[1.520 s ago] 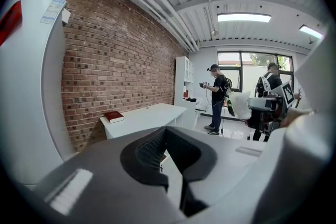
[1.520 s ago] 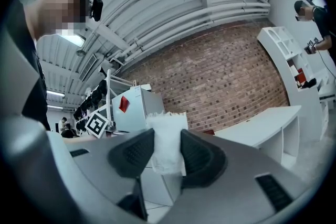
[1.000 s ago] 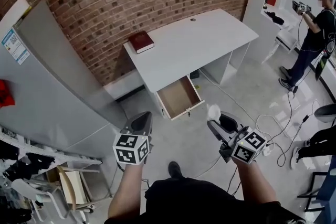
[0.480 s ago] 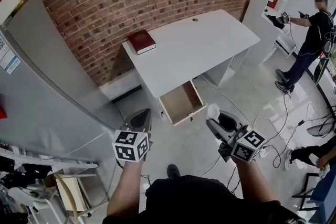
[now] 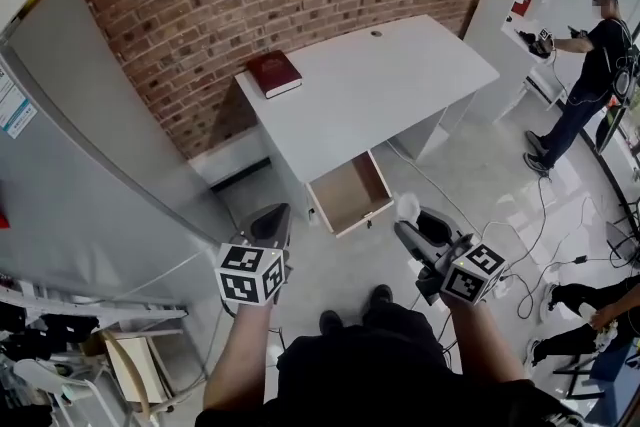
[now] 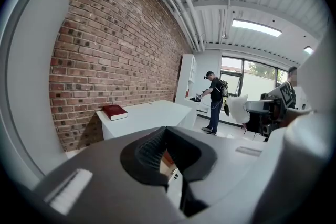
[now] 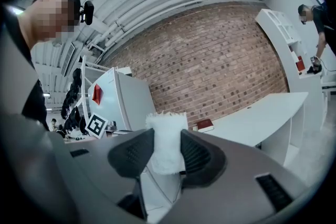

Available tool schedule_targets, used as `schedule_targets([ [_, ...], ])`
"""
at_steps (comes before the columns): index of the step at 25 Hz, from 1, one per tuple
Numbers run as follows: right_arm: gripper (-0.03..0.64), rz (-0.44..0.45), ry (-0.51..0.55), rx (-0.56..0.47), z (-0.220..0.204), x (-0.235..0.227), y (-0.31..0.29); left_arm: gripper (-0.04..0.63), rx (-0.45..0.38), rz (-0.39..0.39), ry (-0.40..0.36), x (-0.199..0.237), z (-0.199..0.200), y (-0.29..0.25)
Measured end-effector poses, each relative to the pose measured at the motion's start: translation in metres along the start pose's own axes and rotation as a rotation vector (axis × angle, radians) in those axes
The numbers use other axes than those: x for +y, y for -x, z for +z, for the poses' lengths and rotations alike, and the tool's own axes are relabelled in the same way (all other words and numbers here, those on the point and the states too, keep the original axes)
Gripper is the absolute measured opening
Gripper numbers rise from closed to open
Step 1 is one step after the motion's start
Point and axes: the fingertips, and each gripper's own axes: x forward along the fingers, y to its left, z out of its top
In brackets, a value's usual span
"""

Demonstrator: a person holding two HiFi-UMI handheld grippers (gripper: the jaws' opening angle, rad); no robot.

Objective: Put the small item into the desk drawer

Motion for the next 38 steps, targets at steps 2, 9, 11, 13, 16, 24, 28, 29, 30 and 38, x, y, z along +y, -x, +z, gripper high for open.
schedule_targets([
  [2, 0.152, 0.007, -0.011, 0.003, -0.002, -0.002, -0.005, 0.012, 0.008, 0.006, 0.009, 0.003, -0.004, 0.001],
  [9, 0.153, 0.055, -0.026, 0.006, -0.003, -0.015, -0.024, 0.012, 0.025, 0.04, 0.018, 0.012, -0.004, -0.01],
  [11, 0.153, 0.065, -0.045, 0.003, 0.0, -0.024, -0.028, 0.012, 0.029, 0.047, 0.022, 0.012, -0.001, -0.019],
  [13, 0.153, 0.07, -0.071, -0.009, 0.008, -0.035, -0.031, 0.012, 0.038, 0.046, 0.027, 0.01, 0.001, -0.031],
  [16, 0.153, 0.061, -0.058, 0.003, 0.011, -0.061, -0.031, 0.012, 0.06, 0.038, 0.024, 0.004, 0.004, -0.054],
  [24, 0.153, 0.064, -0.121, -0.009, 0.024, -0.137, -0.027, 0.012, 0.092, 0.03, 0.009, -0.022, 0.024, -0.125],
  [28, 0.152, 0.086, -0.107, 0.017, 0.029, -0.176, -0.027, 0.012, 0.107, 0.058, 0.015, -0.032, 0.033, -0.155],
  [29, 0.153, 0.095, -0.11, 0.021, 0.03, -0.185, -0.028, 0.012, 0.112, 0.064, 0.016, -0.035, 0.035, -0.162],
  [30, 0.153, 0.102, -0.115, 0.026, 0.03, -0.195, -0.029, 0.012, 0.115, 0.069, 0.019, -0.039, 0.036, -0.17],
  [38, 0.153, 0.144, -0.145, 0.089, 0.012, -0.241, -0.035, 0.012, 0.132, 0.092, 0.043, -0.06, 0.027, -0.206],
])
